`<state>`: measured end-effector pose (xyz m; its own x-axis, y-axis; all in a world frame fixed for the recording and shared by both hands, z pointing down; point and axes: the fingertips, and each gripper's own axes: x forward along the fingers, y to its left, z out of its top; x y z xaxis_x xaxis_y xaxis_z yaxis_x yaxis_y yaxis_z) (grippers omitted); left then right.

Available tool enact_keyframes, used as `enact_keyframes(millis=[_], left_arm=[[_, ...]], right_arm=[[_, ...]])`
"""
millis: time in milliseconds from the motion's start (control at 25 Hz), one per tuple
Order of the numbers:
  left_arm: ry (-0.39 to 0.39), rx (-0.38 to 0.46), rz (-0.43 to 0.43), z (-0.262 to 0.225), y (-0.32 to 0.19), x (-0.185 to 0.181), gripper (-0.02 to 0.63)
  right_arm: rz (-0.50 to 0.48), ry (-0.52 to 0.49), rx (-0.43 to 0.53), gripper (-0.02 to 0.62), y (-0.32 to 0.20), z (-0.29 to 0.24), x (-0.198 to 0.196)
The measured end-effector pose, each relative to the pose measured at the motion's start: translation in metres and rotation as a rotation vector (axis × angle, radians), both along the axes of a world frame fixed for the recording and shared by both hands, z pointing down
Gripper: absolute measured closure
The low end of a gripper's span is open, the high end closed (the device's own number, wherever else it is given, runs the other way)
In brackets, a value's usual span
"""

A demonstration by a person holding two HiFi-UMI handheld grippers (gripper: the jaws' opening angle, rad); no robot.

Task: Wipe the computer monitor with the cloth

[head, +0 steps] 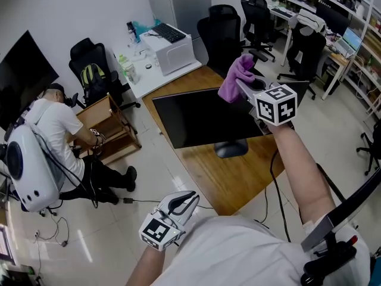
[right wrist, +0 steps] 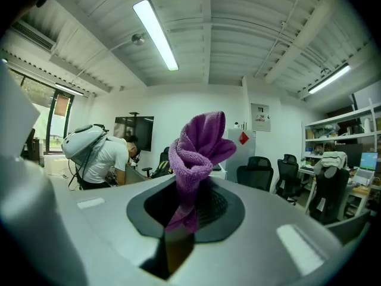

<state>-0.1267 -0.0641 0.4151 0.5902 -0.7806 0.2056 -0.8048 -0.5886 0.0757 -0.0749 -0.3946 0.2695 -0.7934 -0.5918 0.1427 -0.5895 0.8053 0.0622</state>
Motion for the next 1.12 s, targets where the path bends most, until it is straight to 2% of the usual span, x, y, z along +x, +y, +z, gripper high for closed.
enact_keyframes(millis=[520, 880, 1120], left_arm=[[-0.025, -0.003, 0.070, 0.000, -0.028, 0.040, 0.541], [-0.036, 0.009, 0.099, -0.002, -0.044, 0.075, 0.541], [-0.036, -0.012, 0.119, -0.001, -0.052, 0.098, 0.541]], right_arm=[[0.094, 0.006, -0.002, 0.541, -0.033, 0.005, 0.085], [0.176, 0.017, 0.007, 0.541, -0.053, 0.005, 0.161], [0.209, 0.019, 0.009, 0.541, -0.065, 0.009, 0.196]])
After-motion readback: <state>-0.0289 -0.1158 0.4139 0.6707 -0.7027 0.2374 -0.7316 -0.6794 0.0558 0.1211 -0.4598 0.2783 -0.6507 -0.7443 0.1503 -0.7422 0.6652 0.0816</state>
